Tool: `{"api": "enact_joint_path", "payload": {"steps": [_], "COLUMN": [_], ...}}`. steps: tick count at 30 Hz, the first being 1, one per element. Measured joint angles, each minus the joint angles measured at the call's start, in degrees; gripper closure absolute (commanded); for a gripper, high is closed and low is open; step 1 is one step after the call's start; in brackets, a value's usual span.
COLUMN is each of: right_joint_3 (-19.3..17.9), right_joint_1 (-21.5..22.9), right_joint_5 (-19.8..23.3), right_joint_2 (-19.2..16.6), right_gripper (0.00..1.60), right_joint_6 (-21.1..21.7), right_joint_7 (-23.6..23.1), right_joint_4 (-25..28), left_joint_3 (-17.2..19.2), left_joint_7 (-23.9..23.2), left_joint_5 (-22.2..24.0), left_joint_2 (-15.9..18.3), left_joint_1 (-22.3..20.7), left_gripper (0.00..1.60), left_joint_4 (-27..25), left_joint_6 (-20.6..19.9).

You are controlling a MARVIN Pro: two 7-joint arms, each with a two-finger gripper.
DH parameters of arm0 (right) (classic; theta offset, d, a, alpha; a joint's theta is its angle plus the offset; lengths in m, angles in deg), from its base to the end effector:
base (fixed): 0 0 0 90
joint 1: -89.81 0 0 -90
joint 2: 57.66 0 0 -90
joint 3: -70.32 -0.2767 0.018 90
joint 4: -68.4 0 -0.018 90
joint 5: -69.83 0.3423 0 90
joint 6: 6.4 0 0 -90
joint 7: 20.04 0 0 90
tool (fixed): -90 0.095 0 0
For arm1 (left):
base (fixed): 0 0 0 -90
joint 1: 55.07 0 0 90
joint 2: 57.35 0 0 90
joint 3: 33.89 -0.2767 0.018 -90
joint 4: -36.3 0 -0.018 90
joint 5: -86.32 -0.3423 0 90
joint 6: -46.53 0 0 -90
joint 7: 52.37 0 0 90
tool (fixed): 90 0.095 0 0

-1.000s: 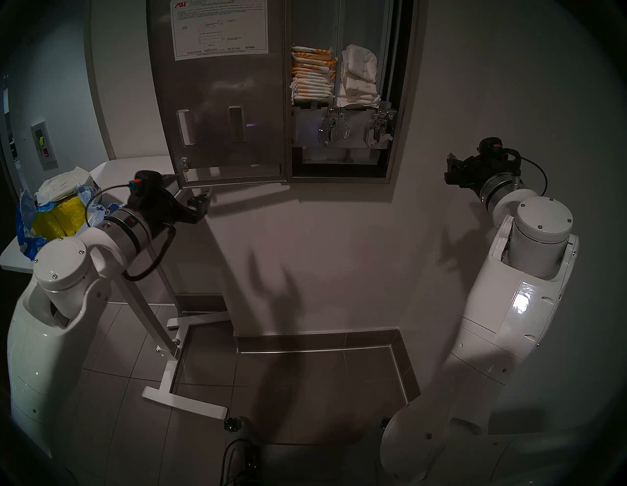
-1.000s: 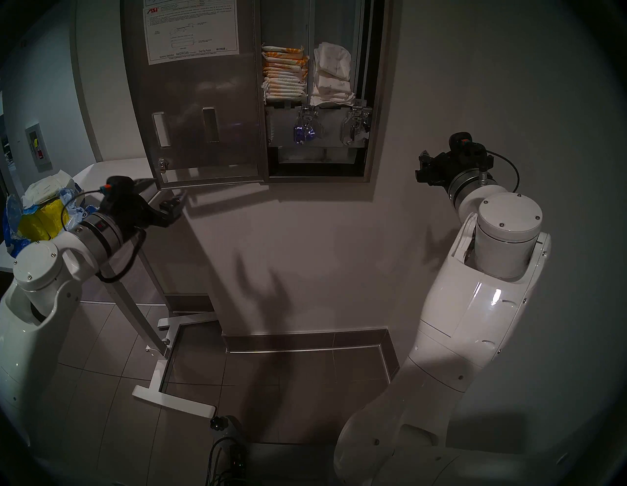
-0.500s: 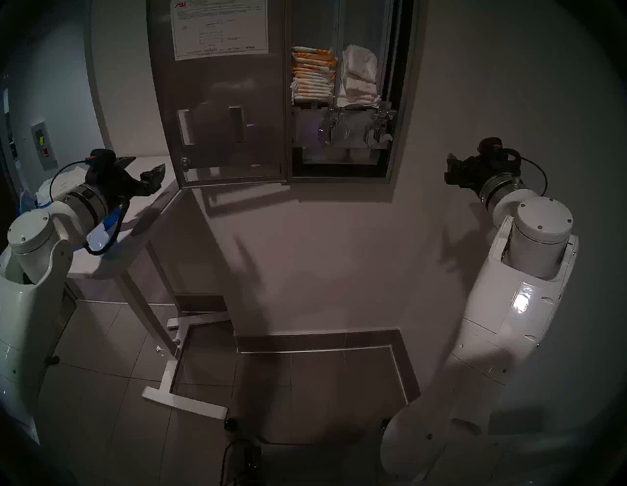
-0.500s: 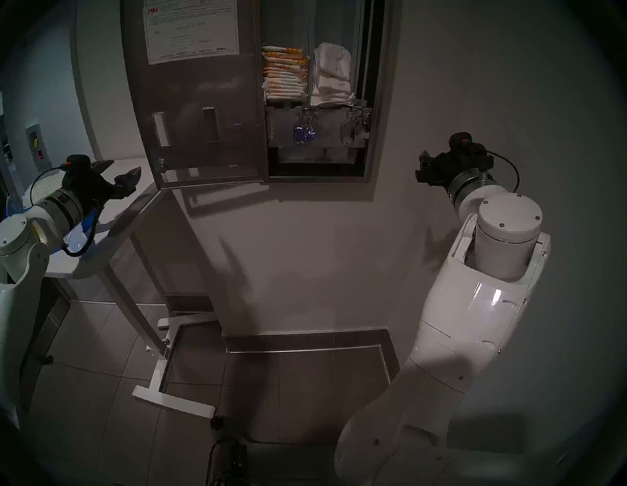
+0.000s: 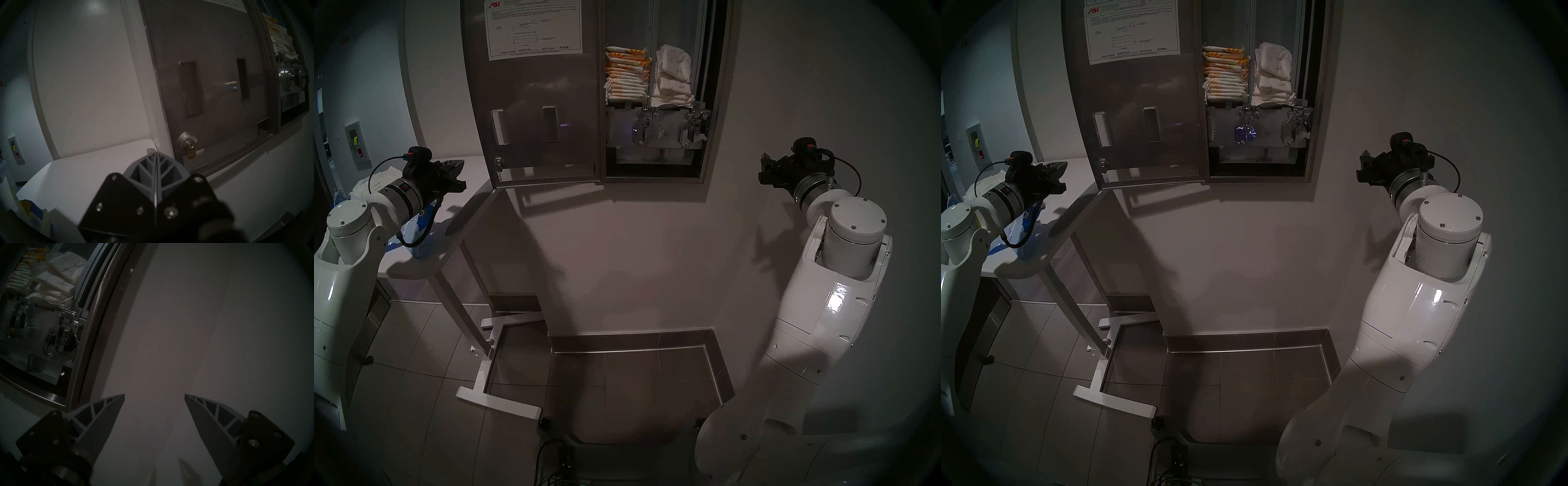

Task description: Open the dispenser door, put the pads inside, close the door

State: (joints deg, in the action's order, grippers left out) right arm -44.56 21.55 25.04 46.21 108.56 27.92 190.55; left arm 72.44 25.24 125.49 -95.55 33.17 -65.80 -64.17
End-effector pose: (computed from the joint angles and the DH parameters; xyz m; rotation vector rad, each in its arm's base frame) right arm 0.4127 -0.1133 -0.0115 1.8704 0.2503 2.0515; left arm 0.4381 0.2258 -0.0500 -2.1512 0.3805 -2.1434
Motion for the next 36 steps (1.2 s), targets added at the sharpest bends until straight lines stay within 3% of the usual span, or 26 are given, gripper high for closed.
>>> {"api": "enact_joint_path", "payload": {"steps": [12, 36], "right_joint_3": [0.04, 0.1], "right_joint_1": [-0.09, -0.19], "right_joint_5": [0.09, 0.29], "right_joint_2": [-0.06, -0.2], "right_gripper": [0.31, 0.31], "right_joint_6": [-0.01, -0.01], "right_joint_7": [0.13, 0.28], "right_joint_4": [0.0, -0.02], "left_joint_3": [-5.63, -13.44], "left_joint_7": [2.29, 5.87], "left_joint_5": [0.86, 3.63], "left_joint_2": [2.71, 1.78], "left_joint_1": [-4.35, -13.55], "left_gripper": [1.6, 1.6], "left_joint_4": [5.01, 8.5], "left_joint_6": [0.75, 3.97]}}
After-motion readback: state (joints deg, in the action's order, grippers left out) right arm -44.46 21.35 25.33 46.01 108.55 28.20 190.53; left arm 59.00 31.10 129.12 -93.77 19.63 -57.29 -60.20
